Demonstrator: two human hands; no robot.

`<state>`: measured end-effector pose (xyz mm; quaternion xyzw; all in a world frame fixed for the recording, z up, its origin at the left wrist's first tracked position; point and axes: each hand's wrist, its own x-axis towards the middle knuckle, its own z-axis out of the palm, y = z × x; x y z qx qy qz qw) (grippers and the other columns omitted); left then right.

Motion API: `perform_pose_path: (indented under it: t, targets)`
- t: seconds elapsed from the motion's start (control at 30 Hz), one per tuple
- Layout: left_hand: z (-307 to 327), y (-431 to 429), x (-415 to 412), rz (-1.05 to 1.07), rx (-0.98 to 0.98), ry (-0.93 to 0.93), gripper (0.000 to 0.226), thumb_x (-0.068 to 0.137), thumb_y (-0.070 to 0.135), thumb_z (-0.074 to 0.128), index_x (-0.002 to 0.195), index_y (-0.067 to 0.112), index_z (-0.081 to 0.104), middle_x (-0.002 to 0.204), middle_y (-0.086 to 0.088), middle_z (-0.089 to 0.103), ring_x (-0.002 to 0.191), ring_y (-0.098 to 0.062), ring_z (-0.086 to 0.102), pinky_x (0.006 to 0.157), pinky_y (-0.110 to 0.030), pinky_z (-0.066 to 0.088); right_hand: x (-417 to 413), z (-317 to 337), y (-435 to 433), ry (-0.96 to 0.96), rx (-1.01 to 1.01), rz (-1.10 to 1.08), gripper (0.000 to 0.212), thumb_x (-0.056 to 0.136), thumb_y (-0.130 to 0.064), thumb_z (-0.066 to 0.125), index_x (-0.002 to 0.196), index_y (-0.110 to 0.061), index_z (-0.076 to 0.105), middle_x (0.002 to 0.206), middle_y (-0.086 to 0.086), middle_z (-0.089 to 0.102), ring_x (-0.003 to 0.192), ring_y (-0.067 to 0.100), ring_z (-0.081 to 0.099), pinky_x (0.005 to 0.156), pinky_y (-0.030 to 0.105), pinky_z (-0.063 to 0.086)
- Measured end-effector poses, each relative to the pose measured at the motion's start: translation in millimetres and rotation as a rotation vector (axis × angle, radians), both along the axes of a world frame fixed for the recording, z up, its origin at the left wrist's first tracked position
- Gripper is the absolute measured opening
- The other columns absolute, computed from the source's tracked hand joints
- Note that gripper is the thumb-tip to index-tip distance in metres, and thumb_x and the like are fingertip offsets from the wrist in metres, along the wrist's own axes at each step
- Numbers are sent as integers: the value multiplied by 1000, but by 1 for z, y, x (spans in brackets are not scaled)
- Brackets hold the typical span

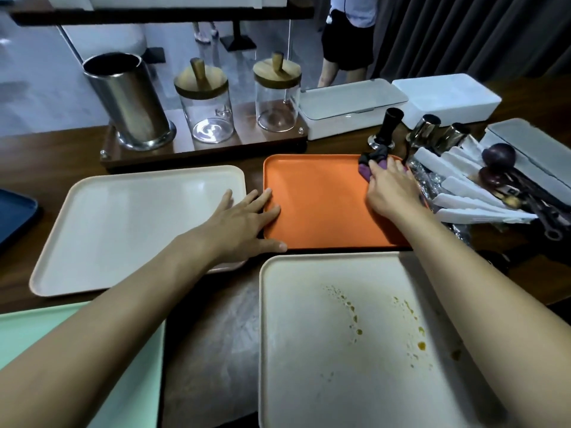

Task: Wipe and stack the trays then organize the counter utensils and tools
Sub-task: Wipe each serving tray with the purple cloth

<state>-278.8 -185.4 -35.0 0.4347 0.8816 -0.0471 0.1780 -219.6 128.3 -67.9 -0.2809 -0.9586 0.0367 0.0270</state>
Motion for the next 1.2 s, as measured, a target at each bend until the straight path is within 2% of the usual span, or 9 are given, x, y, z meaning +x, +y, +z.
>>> perform_pose_path:
  t: [0.17,0.4,0.5,0.63,0.77,0.9,1.0,1.1,1.2]
  targets:
    - [0,2,-2,-15,11,10,90,91,77,38,163,28,13,171,-3,-10,157,-22,-7,124,-56,-5,-1,9,-17,0,-64,81,52,104,-28,40,155,-19,34,163,20,23,149,35,22,121,42,19]
    - [-2,2,3,40,44,6,90,90,76,41,162,28,16,171,-1,-9,157,-24,-8,124,-56,-4,15,12,-109,73,-262,550,44,102,-20,50,145,-27,54,147,2,51,137,26,44,108,38,39]
    - [-4,-2,12,84,114,35,85,92,73,43,162,29,22,171,-3,-2,158,-24,-4,124,-53,-2,28,26,-109,125,-414,575,41,103,-15,51,142,-28,57,151,-4,50,138,22,45,110,27,34]
    - [-8,-12,41,157,338,156,72,95,63,52,155,25,40,167,-5,27,155,-27,16,122,-45,14,54,51,-103,220,-490,557,45,102,-13,52,143,-32,55,157,0,42,145,19,38,114,20,26]
    - [0,-25,100,395,617,59,54,102,48,53,154,33,43,164,7,32,155,-16,19,122,-40,24,108,68,-106,200,-574,668,47,104,-17,49,144,-41,51,159,-5,35,149,12,29,122,29,23]
    - [-2,-50,176,539,626,-52,61,95,58,40,153,38,43,161,15,35,151,-7,27,120,-36,33,160,64,-113,163,-566,783,46,105,-20,49,146,-42,48,160,-8,33,149,10,26,122,27,23]
    - [-2,-68,222,656,659,-105,73,90,67,48,155,35,40,160,19,32,150,1,21,125,-35,23,181,51,-120,141,-507,889,47,105,-17,48,147,-38,47,161,-10,32,150,12,25,119,25,25]
    - [4,-71,259,743,600,-191,82,91,57,66,158,39,21,153,32,9,141,10,0,119,-16,1,187,35,-129,69,-432,946,45,105,-16,46,148,-31,48,162,-5,32,150,17,26,116,27,25]
    - [-8,-77,275,706,558,-236,112,73,77,69,156,43,2,155,35,-2,145,9,-14,124,-27,-12,190,20,-135,7,-319,962,45,107,-20,42,152,-27,42,165,4,26,152,22,21,121,31,18]
